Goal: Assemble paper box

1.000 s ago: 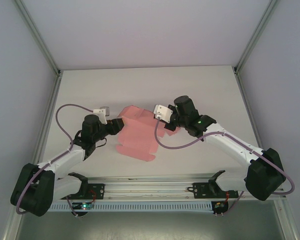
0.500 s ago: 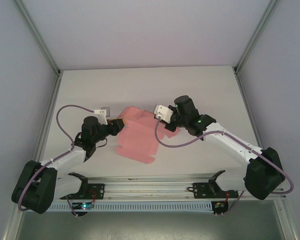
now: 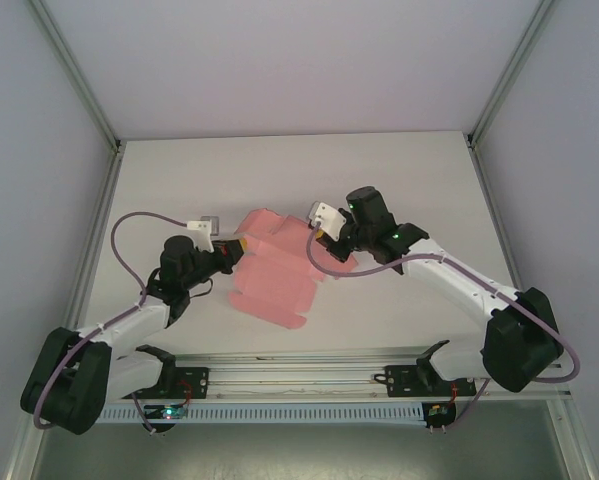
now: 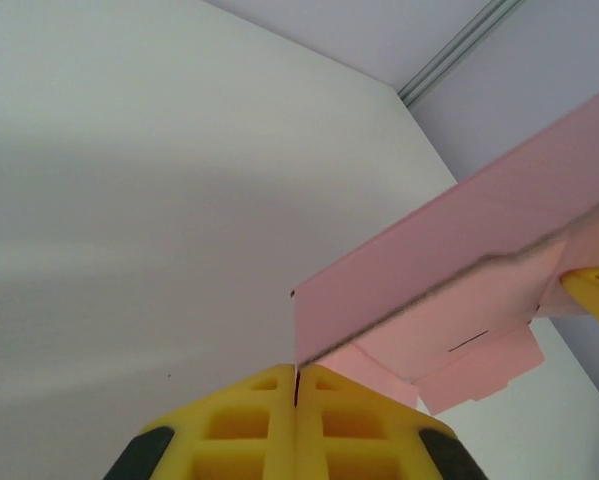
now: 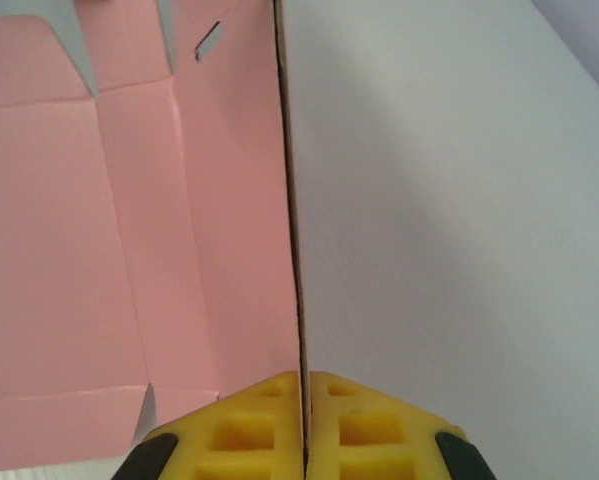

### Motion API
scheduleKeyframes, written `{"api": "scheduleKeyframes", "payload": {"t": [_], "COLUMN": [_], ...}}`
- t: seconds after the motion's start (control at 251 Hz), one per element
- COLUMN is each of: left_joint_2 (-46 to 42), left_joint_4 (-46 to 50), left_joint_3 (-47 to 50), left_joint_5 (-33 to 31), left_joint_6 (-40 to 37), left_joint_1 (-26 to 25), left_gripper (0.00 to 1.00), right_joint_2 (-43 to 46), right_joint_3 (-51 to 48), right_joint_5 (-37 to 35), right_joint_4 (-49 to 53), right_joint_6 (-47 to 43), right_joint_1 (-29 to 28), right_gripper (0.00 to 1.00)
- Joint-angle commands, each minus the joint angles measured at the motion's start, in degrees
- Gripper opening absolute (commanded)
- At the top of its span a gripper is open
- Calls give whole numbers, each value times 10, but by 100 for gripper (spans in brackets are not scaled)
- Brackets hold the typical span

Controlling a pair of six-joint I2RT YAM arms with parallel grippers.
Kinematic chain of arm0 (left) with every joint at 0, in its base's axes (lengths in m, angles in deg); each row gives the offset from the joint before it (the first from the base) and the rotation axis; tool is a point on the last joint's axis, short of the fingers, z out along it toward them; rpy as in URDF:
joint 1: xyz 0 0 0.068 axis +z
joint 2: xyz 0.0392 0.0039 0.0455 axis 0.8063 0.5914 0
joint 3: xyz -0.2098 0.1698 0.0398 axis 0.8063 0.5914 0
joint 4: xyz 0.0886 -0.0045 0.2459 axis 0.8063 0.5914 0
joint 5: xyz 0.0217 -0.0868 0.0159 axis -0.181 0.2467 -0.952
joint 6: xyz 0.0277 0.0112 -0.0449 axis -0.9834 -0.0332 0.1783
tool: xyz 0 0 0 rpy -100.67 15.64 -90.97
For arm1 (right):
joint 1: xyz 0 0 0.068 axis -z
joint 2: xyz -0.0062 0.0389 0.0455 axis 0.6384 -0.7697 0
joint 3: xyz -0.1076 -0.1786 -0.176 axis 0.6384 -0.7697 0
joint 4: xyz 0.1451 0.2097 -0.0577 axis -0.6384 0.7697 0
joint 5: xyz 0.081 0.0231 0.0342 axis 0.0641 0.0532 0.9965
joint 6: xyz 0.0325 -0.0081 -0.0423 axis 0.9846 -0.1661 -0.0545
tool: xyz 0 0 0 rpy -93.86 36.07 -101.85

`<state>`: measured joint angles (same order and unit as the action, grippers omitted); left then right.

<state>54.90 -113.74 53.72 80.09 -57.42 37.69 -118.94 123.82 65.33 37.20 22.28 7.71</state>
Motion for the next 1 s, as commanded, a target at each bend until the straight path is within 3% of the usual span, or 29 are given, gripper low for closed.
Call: {"api": "scheduleKeyframes", "payload": {"t": [0.0,0.124,0.319,0.591,0.842,0.994], "left_joint_2": [-21,-35,-36,32,131,176], "left_joint_4": [17,60,154,166,137,137], "left_joint_3": [13,-3,-53,-100,-153,-179], "left_joint_5": [-26,-49,-206,-361,-323,-378], "left_joint_6": [-23,-62,-120,-153,-165,-194], "left_joint_1": [-1,-32,-125,-239,-284,-328], "left_gripper": [0,0,0,0,0,0], "right_joint_2": [-5,-7,-15,-23,-24,-32], "right_joint_3": [36,41,41,42,21,26], "right_joint_5": [14,31,-31,-81,-113,-156], "right_joint_4": [1,21,20,15,-2,-6], "right_joint_6": [99,80,75,49,-31,-29], "right_joint_1": [12,0,-32,-69,-110,-129], "right_gripper": [0,0,0,0,0,0]}}
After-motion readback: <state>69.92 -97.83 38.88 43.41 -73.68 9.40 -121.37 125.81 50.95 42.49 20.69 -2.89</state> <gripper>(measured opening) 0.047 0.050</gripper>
